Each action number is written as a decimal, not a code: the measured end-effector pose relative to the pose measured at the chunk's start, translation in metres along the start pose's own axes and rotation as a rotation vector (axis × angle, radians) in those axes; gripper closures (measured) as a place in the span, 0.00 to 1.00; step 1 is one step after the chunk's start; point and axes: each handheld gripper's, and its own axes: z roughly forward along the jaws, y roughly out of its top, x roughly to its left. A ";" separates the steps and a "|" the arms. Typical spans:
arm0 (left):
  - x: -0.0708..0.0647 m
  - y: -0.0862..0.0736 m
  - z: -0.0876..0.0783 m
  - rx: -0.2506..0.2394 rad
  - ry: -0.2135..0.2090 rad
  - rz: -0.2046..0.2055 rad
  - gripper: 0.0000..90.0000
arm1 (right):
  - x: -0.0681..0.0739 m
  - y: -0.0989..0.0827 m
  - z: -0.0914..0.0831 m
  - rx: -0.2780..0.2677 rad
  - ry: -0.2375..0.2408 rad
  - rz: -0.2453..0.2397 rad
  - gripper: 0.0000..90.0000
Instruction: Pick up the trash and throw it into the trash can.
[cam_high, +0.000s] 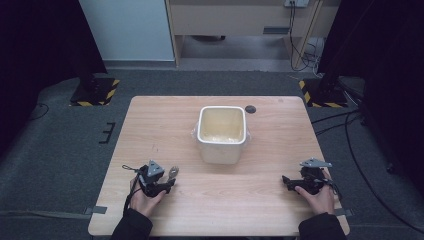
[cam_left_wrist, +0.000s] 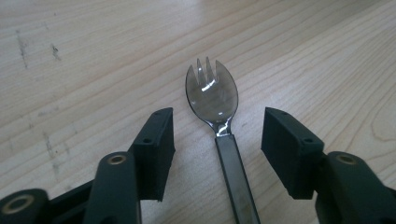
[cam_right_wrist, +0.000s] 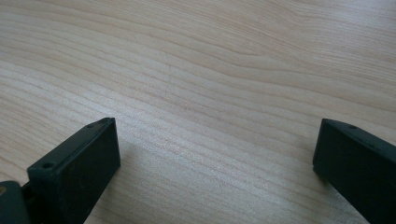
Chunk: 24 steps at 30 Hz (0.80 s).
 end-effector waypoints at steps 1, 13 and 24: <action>0.000 0.000 0.000 0.000 0.000 0.000 0.51 | 0.000 0.000 0.000 0.000 0.000 0.000 0.01; -0.005 -0.001 0.000 0.039 0.010 -0.019 0.76 | 0.000 0.000 0.000 0.000 0.000 0.000 0.01; -0.004 -0.001 -0.001 0.031 0.008 -0.035 0.88 | 0.000 0.000 0.000 0.000 0.000 0.000 0.01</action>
